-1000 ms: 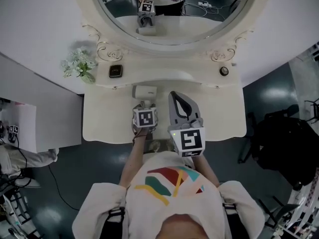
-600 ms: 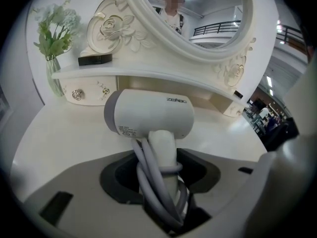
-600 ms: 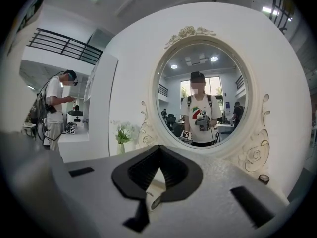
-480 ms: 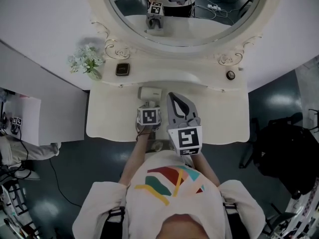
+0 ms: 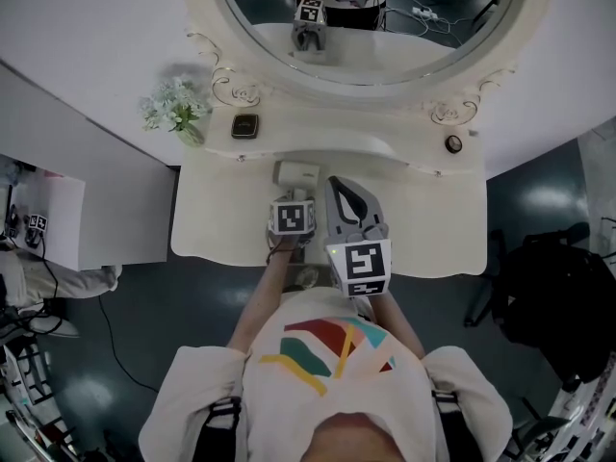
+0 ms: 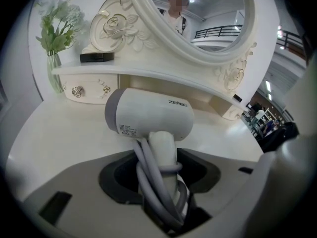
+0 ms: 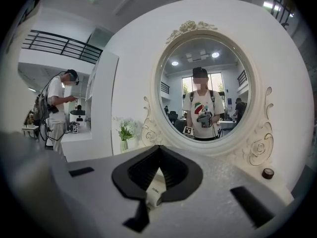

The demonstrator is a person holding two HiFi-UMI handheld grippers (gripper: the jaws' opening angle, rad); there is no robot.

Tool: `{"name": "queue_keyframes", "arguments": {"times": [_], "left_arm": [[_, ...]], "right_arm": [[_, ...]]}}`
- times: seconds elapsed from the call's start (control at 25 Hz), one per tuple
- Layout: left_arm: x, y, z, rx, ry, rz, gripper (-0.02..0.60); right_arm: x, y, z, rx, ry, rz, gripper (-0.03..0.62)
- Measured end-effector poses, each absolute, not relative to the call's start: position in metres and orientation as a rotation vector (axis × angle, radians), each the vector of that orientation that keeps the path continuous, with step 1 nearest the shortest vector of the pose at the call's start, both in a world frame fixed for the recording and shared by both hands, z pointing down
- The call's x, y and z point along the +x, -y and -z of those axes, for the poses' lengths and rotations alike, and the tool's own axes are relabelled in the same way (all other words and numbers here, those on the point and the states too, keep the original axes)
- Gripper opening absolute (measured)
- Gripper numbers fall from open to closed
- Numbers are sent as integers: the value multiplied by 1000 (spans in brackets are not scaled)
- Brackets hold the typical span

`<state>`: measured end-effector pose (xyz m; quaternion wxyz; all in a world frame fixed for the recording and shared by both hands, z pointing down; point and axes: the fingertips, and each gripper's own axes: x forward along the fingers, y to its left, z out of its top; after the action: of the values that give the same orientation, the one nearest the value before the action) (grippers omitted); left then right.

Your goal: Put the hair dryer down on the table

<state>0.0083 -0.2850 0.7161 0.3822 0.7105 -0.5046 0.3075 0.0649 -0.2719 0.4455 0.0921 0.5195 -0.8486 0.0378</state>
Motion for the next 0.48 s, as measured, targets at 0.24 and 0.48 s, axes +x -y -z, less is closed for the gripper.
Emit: {"name": "queue_keyframes", "arguments": {"times": [0.24,0.48], "left_arm": [[14,284,-709,1789,1251,-673,242],[2,290,-672,1860,1384,-614,259]], "right_arm": [[66,269,-451,1541,2513,-142,0],[62,268,-456,1522,2512,-153,0]]}}
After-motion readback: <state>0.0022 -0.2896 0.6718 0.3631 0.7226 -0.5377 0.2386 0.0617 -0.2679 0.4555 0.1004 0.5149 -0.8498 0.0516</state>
